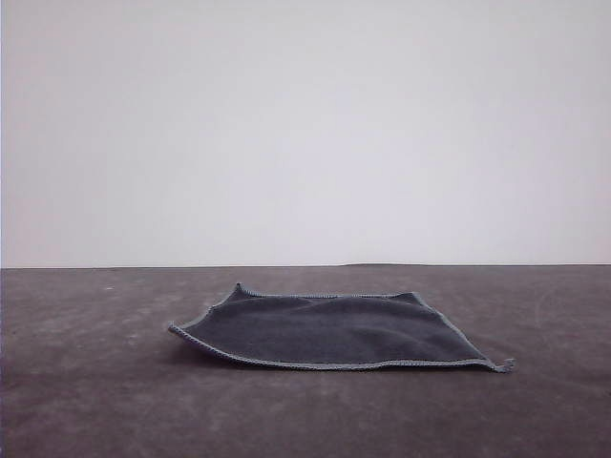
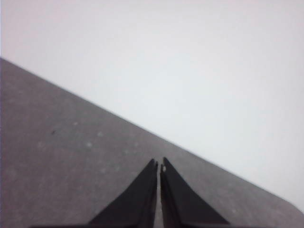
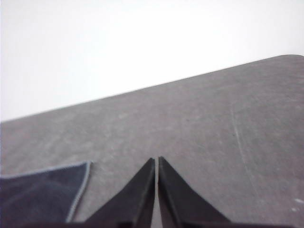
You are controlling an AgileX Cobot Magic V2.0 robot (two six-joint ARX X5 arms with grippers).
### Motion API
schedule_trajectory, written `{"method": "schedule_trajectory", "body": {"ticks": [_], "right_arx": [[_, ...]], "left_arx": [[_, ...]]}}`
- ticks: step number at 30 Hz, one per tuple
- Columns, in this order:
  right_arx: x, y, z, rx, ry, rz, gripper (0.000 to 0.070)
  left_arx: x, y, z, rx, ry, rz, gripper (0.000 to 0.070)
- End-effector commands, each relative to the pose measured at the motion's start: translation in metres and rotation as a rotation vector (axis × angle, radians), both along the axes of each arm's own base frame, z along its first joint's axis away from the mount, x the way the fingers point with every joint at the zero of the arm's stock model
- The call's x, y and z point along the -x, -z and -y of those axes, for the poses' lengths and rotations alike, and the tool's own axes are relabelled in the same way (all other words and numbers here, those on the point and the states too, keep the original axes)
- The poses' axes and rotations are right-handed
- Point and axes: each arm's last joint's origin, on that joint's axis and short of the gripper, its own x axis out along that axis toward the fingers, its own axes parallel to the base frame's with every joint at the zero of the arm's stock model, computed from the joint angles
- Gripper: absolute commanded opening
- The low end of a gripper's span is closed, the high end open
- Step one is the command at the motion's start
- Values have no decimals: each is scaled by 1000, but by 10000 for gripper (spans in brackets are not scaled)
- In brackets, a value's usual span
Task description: Fold clothes
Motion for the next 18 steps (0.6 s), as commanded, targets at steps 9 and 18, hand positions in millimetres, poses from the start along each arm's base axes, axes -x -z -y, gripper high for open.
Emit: {"method": "schedule_trajectory", "body": {"ticks": [9,18], "right_arx": [[21,-68,1,-23,-4,33,6],[10,-93,-1,66,-51,-252,6]], "left_arx": [[19,-57,-1,-60,-29,-88,4],[11,-97,0,-193,6,-353,4]]}}
